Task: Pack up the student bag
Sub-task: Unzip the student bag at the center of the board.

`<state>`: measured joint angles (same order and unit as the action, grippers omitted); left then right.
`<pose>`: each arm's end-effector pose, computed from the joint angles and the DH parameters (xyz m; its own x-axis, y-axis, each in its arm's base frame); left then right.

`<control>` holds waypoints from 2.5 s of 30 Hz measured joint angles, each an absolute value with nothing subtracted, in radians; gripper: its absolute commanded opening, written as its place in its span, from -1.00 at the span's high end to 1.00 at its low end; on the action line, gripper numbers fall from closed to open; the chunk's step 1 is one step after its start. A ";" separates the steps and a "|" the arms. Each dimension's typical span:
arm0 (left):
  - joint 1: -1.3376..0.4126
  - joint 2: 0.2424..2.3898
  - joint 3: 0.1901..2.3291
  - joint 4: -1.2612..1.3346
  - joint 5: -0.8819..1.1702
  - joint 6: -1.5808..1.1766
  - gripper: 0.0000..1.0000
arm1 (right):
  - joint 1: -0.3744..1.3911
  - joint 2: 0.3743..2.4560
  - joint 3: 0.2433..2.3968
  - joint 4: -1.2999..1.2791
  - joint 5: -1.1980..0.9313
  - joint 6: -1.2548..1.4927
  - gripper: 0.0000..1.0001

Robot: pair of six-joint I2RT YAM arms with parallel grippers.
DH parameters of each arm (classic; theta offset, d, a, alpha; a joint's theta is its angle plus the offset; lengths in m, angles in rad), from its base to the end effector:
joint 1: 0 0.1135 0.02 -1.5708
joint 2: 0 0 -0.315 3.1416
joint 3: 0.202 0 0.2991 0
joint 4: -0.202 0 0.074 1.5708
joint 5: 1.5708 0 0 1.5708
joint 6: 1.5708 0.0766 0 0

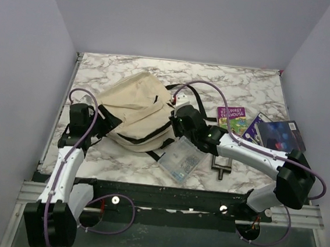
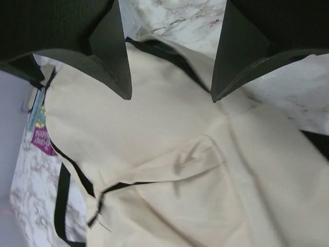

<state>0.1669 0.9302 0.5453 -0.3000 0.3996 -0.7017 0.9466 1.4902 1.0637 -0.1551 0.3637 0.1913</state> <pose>0.2395 0.0101 0.2202 -0.5694 -0.6990 -0.4326 -0.2926 0.6642 -0.6879 0.2605 0.3150 0.2809 -0.4264 -0.2879 -0.8575 -0.5129 0.8578 -0.0330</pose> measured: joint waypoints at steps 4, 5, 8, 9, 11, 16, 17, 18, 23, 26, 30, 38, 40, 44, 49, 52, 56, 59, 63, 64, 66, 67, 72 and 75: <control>-0.045 0.812 0.591 -0.323 0.289 -0.645 -0.22 | 0.934 1.490 1.047 -0.121 0.283 0.190 0.99; -0.112 0.780 0.596 -0.319 0.265 -0.626 -0.22 | 0.928 1.490 1.045 -0.121 0.263 0.193 0.99; -0.245 0.711 0.579 -0.266 0.226 -0.552 -0.26 | 0.907 1.490 1.045 -0.121 0.211 0.208 0.99; -0.287 0.678 0.552 -0.213 0.218 -0.512 -0.29 | 0.901 1.490 1.045 -0.121 0.200 0.213 0.99; -0.354 0.631 0.495 -0.132 0.216 -0.440 -0.28 | 0.891 1.490 1.045 -0.121 0.176 0.227 0.99; -0.454 0.694 0.464 0.002 0.300 -0.234 -0.22 | 0.875 1.488 1.045 -0.120 0.133 0.254 0.99; -0.463 0.738 0.472 0.023 0.332 -0.202 -0.22 | 0.875 1.488 1.045 -0.120 0.128 0.258 0.99; -0.470 0.781 0.482 0.033 0.356 -0.176 -0.21 | 0.875 1.488 1.045 -0.120 0.121 0.262 0.99; -0.516 0.946 0.544 0.056 0.404 -0.098 -0.18 | 0.870 1.485 1.046 -0.121 0.109 0.266 1.00; -0.537 0.999 0.575 0.065 0.404 -0.076 -0.18 | 0.868 1.479 1.046 -0.122 0.109 0.270 0.99; -0.570 1.066 0.617 0.082 0.403 -0.057 -0.09 | 0.868 1.479 1.054 -0.136 0.110 0.274 0.99; -0.587 1.193 0.654 0.096 0.357 -0.058 0.47 | 0.868 1.478 1.078 -0.167 0.110 0.294 0.99; -0.590 1.211 0.660 0.096 0.322 -0.059 0.75 | 0.868 1.478 1.078 -0.173 0.110 0.299 0.99; -0.590 1.220 0.674 0.088 0.265 -0.064 1.00 | 0.868 1.478 1.078 -0.178 0.115 0.303 0.99; -0.591 1.211 0.684 0.063 0.199 -0.067 1.00 | 0.868 1.479 1.082 -0.213 0.183 0.305 0.99; -0.603 1.167 0.684 0.022 0.152 -0.062 1.00 | 0.872 1.492 1.117 -0.272 0.267 0.300 0.99; -0.625 1.028 0.680 -0.048 0.089 -0.040 1.00 | 0.876 1.534 1.180 -0.322 0.403 0.262 0.99; -0.628 0.932 0.661 -0.078 0.074 -0.031 1.00 | 0.876 1.562 1.195 -0.333 0.509 0.211 0.99; -0.643 0.850 0.636 -0.117 0.068 -0.010 1.00 | 0.870 1.669 1.269 -0.327 0.620 0.146 0.99; -0.648 0.829 0.625 -0.128 0.064 -0.001 1.00 | 0.863 1.697 1.287 -0.323 0.633 0.134 0.99; -0.657 0.793 0.605 -0.142 0.056 0.014 1.00 | 0.841 1.750 1.325 -0.315 0.638 0.116 1.00; -0.659 0.775 0.596 -0.146 0.054 0.021 1.00 | 0.829 1.775 1.346 -0.312 0.632 0.109 0.99; -0.659 0.703 0.579 -0.156 0.034 0.038 1.00 | 0.783 1.884 1.432 -0.233 0.543 0.031 0.99; -0.658 0.692 0.579 -0.162 0.023 0.033 1.00 | 0.778 1.942 1.470 -0.186 0.504 -0.020 0.99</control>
<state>-0.6582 0.6918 0.5789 -0.1623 0.0227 0.0334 0.7780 1.9419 1.4696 -0.1860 0.5037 -0.0204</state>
